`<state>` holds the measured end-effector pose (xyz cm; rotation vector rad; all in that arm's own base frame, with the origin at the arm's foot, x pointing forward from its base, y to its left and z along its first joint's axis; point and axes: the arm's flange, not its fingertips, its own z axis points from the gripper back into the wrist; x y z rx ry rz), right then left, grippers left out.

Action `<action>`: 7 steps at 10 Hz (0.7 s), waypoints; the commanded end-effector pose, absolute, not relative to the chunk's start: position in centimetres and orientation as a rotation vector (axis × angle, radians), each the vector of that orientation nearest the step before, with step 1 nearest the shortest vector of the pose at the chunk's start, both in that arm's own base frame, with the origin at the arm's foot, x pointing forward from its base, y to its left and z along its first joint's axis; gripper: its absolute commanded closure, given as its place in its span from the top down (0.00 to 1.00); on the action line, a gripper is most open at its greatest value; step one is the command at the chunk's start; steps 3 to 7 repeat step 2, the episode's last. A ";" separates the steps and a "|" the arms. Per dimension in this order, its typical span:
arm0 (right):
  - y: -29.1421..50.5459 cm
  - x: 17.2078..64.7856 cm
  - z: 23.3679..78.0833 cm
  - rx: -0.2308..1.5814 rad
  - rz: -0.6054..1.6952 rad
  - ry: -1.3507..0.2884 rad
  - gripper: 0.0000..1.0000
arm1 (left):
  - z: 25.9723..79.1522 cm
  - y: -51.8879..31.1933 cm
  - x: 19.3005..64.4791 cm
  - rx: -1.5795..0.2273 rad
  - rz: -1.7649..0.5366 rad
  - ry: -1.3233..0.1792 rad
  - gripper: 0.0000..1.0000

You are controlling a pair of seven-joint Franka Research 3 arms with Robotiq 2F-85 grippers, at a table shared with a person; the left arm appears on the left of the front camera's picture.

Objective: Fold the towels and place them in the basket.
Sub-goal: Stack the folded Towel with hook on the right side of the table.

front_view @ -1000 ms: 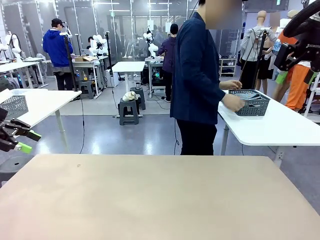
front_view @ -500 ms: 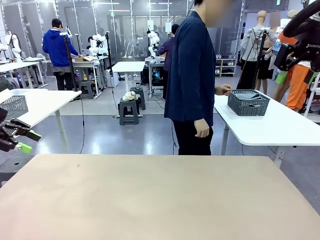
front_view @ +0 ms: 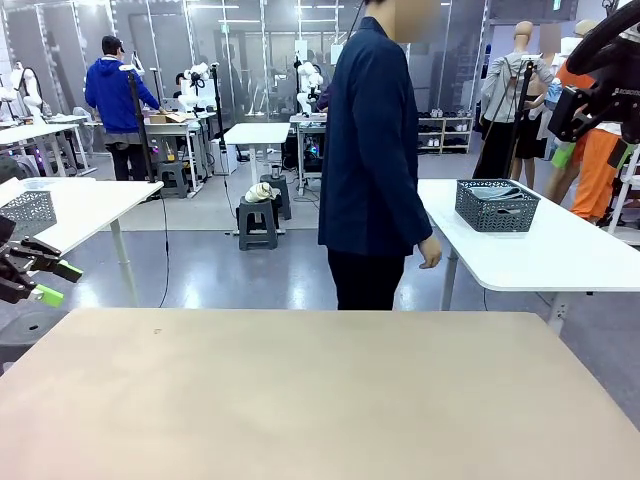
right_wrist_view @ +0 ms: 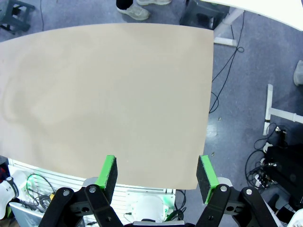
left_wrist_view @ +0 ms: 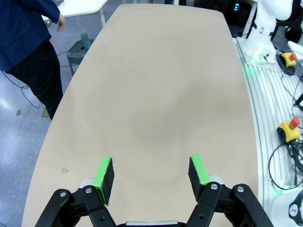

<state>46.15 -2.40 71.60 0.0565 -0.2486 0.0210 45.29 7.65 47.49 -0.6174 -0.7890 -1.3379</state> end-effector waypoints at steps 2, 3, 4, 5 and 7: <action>-2.4 46.2 71.7 0.053 0.029 -0.257 0.84 | 47.6 7.7 45.1 -0.625 -1.344 -0.799 0.81; -2.4 46.2 71.7 0.053 0.029 -0.257 0.84 | 47.6 7.7 45.1 -0.625 -1.344 -0.799 0.81; -2.4 46.2 71.7 0.053 0.029 -0.257 0.84 | 47.6 7.7 45.1 -0.625 -1.344 -0.799 0.81; -2.4 46.2 71.7 0.053 0.029 -0.257 0.84 | 47.6 7.7 45.1 -0.625 -1.344 -0.799 0.81; -2.4 46.2 71.7 0.053 0.029 -0.257 0.84 | 47.6 7.7 45.1 -0.625 -1.344 -0.799 0.81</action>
